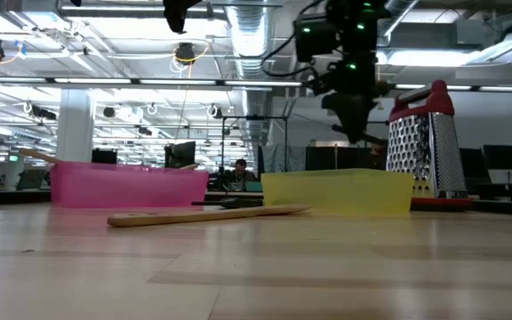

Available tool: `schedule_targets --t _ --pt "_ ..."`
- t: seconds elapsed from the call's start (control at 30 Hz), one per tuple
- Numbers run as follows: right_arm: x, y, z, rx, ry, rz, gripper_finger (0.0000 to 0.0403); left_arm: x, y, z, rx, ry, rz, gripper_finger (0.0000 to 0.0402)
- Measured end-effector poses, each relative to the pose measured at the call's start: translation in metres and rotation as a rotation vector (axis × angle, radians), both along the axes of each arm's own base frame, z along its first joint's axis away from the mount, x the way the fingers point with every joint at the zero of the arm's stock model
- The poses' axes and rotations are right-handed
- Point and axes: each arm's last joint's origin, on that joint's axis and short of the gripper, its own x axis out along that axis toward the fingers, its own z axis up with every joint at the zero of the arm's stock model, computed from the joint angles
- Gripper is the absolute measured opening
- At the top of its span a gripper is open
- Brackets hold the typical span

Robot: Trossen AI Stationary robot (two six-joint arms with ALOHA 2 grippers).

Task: Pick & Place Kitchen Items
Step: Put the bottom black knife into the yellow bin

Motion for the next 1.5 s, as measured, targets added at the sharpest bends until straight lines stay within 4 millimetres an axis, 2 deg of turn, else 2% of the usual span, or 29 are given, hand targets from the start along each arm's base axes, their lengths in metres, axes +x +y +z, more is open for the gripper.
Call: schedule_targets --t 0.13,0.27,0.47,0.63,0.93,1.3,1.5 --pt "-0.017 0.004 -0.015 0.053 -0.201 0.000 0.0080 0.000 0.000 0.000 0.001 0.000 0.000 0.0197" --pt "-0.017 0.004 -0.034 0.096 -0.330 -0.009 0.0081 0.000 0.000 0.000 0.002 0.000 0.000 0.0194" --pt "-0.010 0.001 -0.059 0.115 -0.252 -0.016 0.0081 0.000 0.000 0.000 0.000 0.000 0.000 0.0191" --pt "-0.011 -0.008 -0.071 0.128 -0.187 -0.036 0.0082 0.000 0.000 0.000 0.000 -0.001 0.005 0.0191" --pt "-0.014 -0.018 -0.074 0.128 -0.187 -0.064 0.0082 0.000 0.001 0.000 0.000 -0.002 0.010 0.0191" --pt "-0.011 -0.019 -0.073 0.117 -0.199 -0.029 0.0101 0.000 0.001 0.000 0.002 -0.002 0.010 0.0191" --pt "-0.011 -0.019 -0.073 0.114 -0.191 -0.013 0.0097 0.000 0.001 0.000 0.003 -0.001 0.010 0.0191"
